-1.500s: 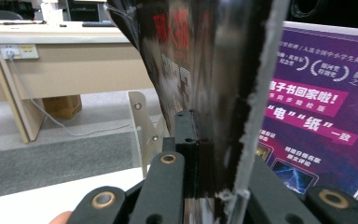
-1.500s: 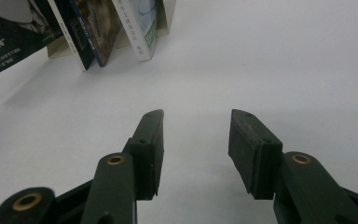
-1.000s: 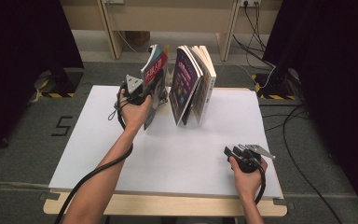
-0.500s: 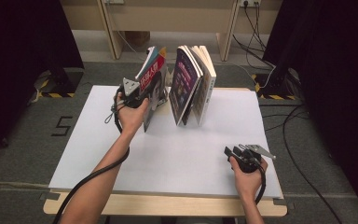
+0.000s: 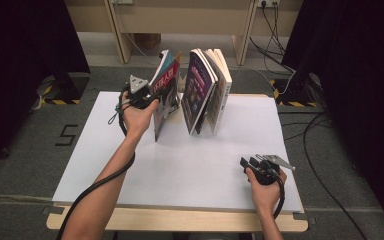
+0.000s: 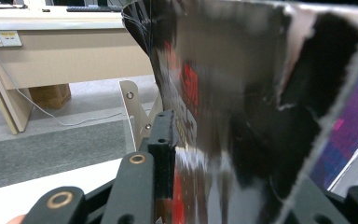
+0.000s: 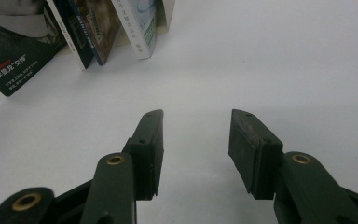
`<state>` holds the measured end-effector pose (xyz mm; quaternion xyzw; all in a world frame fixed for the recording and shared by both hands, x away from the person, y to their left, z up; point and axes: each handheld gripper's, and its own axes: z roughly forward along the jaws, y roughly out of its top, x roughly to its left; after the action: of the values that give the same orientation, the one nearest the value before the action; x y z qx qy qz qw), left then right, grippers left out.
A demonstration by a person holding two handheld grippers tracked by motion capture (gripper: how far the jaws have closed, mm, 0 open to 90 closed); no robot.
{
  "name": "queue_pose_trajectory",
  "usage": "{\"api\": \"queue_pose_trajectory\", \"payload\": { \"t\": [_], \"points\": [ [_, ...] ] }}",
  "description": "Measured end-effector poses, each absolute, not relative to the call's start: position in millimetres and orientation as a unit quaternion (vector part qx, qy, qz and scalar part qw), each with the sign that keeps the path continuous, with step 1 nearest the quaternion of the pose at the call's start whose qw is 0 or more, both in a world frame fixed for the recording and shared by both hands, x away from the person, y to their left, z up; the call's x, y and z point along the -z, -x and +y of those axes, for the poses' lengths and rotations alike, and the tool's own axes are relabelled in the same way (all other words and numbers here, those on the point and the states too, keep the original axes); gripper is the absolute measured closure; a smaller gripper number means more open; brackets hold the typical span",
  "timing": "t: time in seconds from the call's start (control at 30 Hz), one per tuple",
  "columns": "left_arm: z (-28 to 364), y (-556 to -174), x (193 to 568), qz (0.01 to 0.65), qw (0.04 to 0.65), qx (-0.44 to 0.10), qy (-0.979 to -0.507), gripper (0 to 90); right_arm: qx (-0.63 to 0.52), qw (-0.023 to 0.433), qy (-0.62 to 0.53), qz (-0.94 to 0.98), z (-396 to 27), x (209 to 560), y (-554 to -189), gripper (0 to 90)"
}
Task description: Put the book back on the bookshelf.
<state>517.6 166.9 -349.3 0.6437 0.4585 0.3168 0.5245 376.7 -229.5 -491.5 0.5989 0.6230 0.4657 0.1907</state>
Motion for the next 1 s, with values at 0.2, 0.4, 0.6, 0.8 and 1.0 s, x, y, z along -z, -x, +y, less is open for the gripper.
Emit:
{"api": "queue_pose_trajectory", "payload": {
  "t": [0.2,0.4,0.6,0.8,1.0],
  "points": [
    [162.4,-524.2,346.8,0.467,0.512,-0.313,-0.649,74.1,-0.467,0.193,-0.597,0.623,-230.9,491.0,-376.8,56.0],
    [160.5,-526.6,345.7,0.475,0.505,-0.307,-0.652,80.3,-0.468,0.195,-0.596,0.622,-232.4,491.0,-377.0,56.0],
    [160.5,-526.2,344.4,0.481,0.503,-0.299,-0.653,85.5,-0.468,0.193,-0.597,0.622,-232.1,491.0,-376.9,55.9],
    [163.5,-526.1,343.3,0.484,0.517,-0.281,-0.648,86.0,-0.466,0.192,-0.599,0.622,-231.5,491.4,-376.9,55.9],
    [165.1,-524.2,337.6,0.467,0.542,-0.302,-0.63,86.3,-0.467,0.193,-0.598,0.622,-233.2,490.5,-376.8,55.9]
  ]
}}
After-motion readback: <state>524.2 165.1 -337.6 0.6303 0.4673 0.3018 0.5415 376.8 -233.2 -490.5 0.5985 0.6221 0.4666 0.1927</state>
